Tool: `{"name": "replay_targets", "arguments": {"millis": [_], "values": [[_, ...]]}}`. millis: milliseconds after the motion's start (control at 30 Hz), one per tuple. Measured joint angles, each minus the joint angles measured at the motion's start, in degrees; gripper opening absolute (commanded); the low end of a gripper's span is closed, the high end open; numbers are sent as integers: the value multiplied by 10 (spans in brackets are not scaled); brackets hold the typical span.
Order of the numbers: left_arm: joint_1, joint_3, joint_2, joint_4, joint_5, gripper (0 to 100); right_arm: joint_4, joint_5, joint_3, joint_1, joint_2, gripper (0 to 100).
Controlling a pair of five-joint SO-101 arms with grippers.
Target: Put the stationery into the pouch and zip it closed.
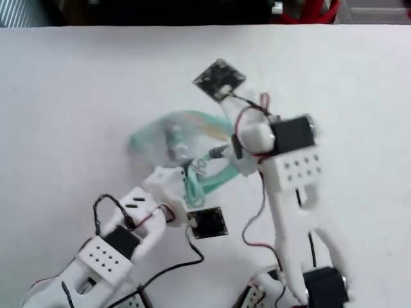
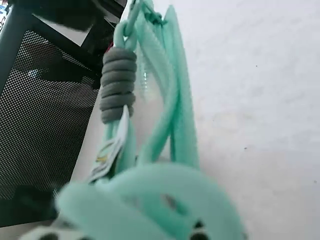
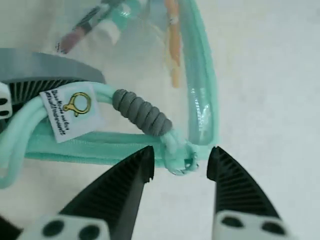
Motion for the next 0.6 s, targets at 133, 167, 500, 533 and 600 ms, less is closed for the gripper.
{"name": "replay_targets", "arguments": {"millis": [133,167,500,533,600], "values": [[0,1,0,-4,1,24,9,48,-4,-26,18,180],[0,1,0,-4,1,24,9,64,-7,-29,18,180],[0,1,0,-4,3,24,9,139,-18,-32,75,180],[0,1,0,-4,3,24,8,139,-25,-32,90,179],[0,1,0,-4,3,24,8,139,-42,-32,118,173]]}}
